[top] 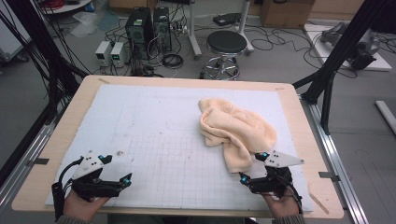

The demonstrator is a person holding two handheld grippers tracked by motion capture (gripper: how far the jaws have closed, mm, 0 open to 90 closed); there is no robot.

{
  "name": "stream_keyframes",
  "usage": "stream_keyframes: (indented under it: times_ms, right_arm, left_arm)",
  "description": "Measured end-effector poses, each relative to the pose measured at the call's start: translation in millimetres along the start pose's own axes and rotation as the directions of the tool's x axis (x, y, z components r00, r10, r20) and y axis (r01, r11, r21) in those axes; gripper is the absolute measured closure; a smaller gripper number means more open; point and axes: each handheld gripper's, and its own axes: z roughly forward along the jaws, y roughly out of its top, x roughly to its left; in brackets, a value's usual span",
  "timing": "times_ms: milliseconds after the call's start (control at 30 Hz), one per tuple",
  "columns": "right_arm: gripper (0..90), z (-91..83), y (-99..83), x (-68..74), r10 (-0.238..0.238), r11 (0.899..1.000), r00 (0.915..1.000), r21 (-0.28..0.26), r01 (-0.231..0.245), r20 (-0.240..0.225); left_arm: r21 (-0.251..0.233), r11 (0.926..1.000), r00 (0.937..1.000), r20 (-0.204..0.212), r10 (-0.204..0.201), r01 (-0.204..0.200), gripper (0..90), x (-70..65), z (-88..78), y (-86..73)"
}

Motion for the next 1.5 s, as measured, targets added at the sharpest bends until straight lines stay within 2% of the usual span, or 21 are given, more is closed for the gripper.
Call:
stream_keyframes:
  times_ms: [600,1067,1233,1367,1500]
  right_arm:
    - [10.2,-0.4,0.8,2.8,-0.001,1.000,1.0000,0.000,0.001,-0.007]
    - [10.2,-4.9,-0.8,3.9,-0.003,1.000,1.0000,-0.005,0.003,0.006]
    - [10.2,-8.4,0.8,2.1,0.015,1.000,0.9999,-0.011,-0.015,0.007]
    - [10.2,-13.3,7.6,-2.2,0.009,1.000,0.9998,-0.008,-0.009,0.018]
    - [10.2,-19.2,19.1,-18.1,0.010,1.000,0.9991,0.014,-0.011,0.042]
  left_arm:
    - [0.004,1.0000,1.0000,-0.002,0.002,-0.002,7.0,1.1,-0.4,-2.6]
    - [-0.001,1.0000,0.9999,0.007,0.009,-0.009,7.0,0.2,0.3,-0.9]
    - [-0.003,1.0000,1.0000,0.002,0.009,-0.009,7.0,-0.4,0.3,-1.1]
    - [-0.005,1.0000,1.0000,-0.001,0.007,-0.007,7.0,0.4,-0.3,-1.5]
    - [-0.006,1.0000,1.0000,-0.002,0.004,-0.004,7.0,0.8,-0.5,-1.6]
